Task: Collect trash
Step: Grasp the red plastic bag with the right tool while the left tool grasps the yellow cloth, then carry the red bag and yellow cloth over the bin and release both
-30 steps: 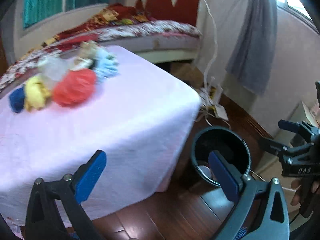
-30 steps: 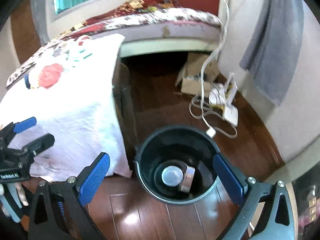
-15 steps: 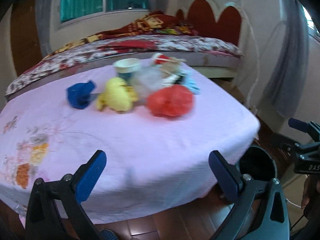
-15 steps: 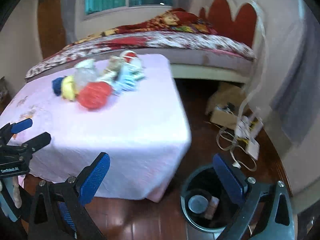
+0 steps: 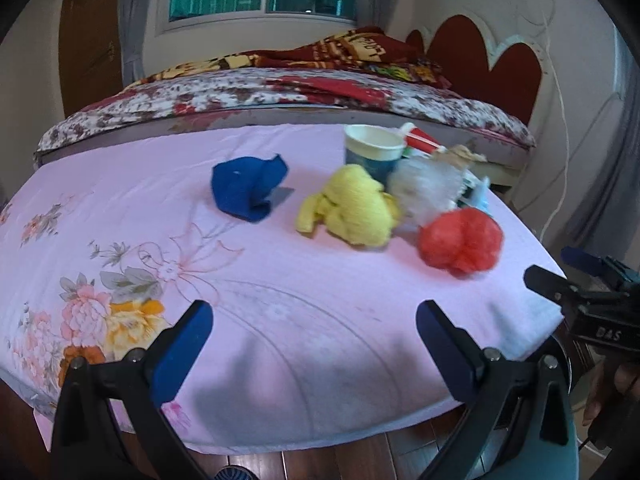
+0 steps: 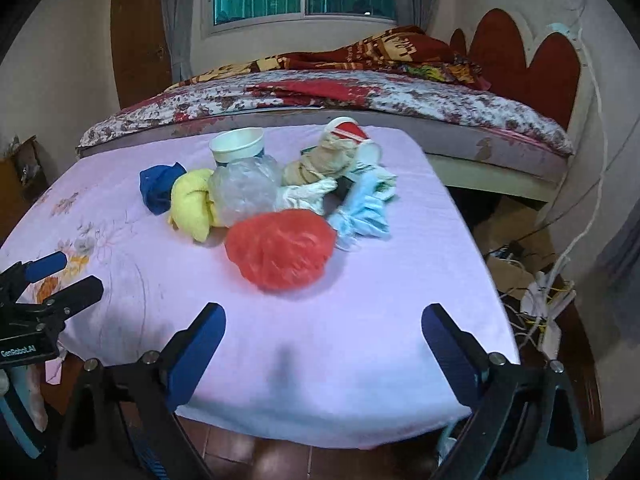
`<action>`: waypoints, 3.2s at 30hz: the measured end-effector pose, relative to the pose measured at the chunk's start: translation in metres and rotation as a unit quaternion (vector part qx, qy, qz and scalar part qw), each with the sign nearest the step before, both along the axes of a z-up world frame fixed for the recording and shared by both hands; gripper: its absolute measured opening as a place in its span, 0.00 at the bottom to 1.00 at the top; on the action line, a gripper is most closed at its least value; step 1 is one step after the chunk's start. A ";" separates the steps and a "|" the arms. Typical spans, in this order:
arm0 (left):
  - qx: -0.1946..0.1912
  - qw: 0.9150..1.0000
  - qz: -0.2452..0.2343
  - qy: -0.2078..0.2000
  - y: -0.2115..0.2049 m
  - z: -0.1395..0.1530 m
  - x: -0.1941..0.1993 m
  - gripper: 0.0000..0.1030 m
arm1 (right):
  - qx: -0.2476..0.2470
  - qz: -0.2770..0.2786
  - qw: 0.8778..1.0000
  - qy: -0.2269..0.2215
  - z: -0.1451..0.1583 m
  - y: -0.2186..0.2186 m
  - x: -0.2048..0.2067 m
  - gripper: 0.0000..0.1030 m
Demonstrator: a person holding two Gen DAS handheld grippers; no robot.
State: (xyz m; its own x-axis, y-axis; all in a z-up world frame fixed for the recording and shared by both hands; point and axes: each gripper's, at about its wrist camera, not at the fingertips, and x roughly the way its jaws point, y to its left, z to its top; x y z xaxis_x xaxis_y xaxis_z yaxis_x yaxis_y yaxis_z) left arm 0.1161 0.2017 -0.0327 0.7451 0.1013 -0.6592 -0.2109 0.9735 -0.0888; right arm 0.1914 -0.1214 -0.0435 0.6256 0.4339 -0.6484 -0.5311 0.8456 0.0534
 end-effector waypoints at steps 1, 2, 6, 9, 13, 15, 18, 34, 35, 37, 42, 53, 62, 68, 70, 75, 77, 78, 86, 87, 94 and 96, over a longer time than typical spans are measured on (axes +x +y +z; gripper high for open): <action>-0.003 1.000 0.003 0.002 0.005 -0.002 0.004 0.98 | 0.002 0.001 1.000 0.003 -0.001 0.007 0.005 0.93; -0.006 1.000 0.004 0.003 0.008 -0.004 0.006 0.98 | 0.004 0.002 1.000 0.007 -0.003 0.014 0.012 0.92; -0.010 1.000 0.001 0.011 0.016 -0.010 0.018 0.98 | -0.001 0.003 1.000 0.019 -0.011 0.037 0.034 0.91; -0.014 1.000 -0.002 0.015 0.016 -0.015 0.026 0.98 | -0.007 0.006 0.999 0.043 -0.023 0.051 0.051 0.72; -0.020 1.000 -0.010 0.016 0.013 -0.018 0.035 0.98 | 0.015 0.015 0.998 0.066 -0.032 0.052 0.060 0.49; -0.021 1.000 -0.015 0.015 0.010 -0.017 0.038 0.96 | 0.021 0.014 0.998 0.056 -0.028 0.046 0.055 0.38; -0.021 0.999 -0.023 0.013 0.003 -0.016 0.045 0.96 | 0.040 0.006 0.999 0.037 -0.016 0.034 0.046 0.38; -0.057 0.997 -0.040 0.038 0.007 -0.028 0.122 0.76 | 0.054 -0.044 0.997 0.020 -0.011 0.005 0.079 0.38; -0.061 0.996 -0.043 0.038 0.006 -0.028 0.124 0.71 | 0.054 -0.042 0.997 0.020 -0.012 0.005 0.078 0.38; -0.081 0.994 -0.066 0.041 0.005 -0.031 0.129 0.42 | 0.051 -0.033 0.998 0.021 -0.014 0.008 0.076 0.38; -0.055 0.997 -0.059 0.019 0.001 -0.020 0.108 0.33 | 0.046 -0.026 0.998 0.017 -0.013 0.010 0.068 0.37; -0.029 0.999 -0.038 -0.003 0.005 0.003 0.041 0.33 | 0.046 -0.005 0.999 0.001 0.003 -0.004 0.020 0.37; -0.024 0.997 -0.063 -0.025 -0.025 0.022 0.009 0.33 | 0.040 -0.017 0.999 -0.018 0.021 -0.044 -0.017 0.37; -0.021 0.995 -0.088 -0.035 -0.052 0.030 -0.004 0.33 | 0.041 -0.025 0.998 -0.034 0.036 -0.081 -0.036 0.36; -0.019 0.995 -0.095 -0.036 -0.061 0.031 -0.006 0.33 | 0.037 -0.029 0.998 -0.040 0.039 -0.095 -0.041 0.36; -0.016 0.992 -0.121 -0.040 -0.090 0.035 -0.005 0.33 | 0.028 -0.041 0.997 -0.050 0.043 -0.133 -0.052 0.36; -0.015 0.990 -0.131 -0.040 -0.103 0.036 -0.005 0.33 | 0.026 -0.050 0.997 -0.053 0.043 -0.148 -0.056 0.36; -0.014 0.990 -0.137 -0.040 -0.110 0.037 -0.004 0.33 | 0.027 -0.054 0.997 -0.053 0.042 -0.153 -0.056 0.36; -0.008 0.984 -0.177 -0.034 -0.158 0.035 -0.004 0.33 | 0.041 -0.097 0.994 -0.041 0.029 -0.204 -0.058 0.36; -0.008 0.983 -0.182 -0.033 -0.165 0.034 -0.003 0.33 | 0.042 -0.101 0.993 -0.038 0.026 -0.209 -0.058 0.36; -0.010 0.976 -0.215 -0.023 -0.208 0.026 -0.001 0.33 | 0.041 -0.128 0.991 -0.021 0.012 -0.238 -0.059 0.36; -0.011 0.974 -0.225 -0.021 -0.219 0.024 -0.001 0.33 | 0.039 -0.135 0.990 -0.018 0.008 -0.244 -0.061 0.36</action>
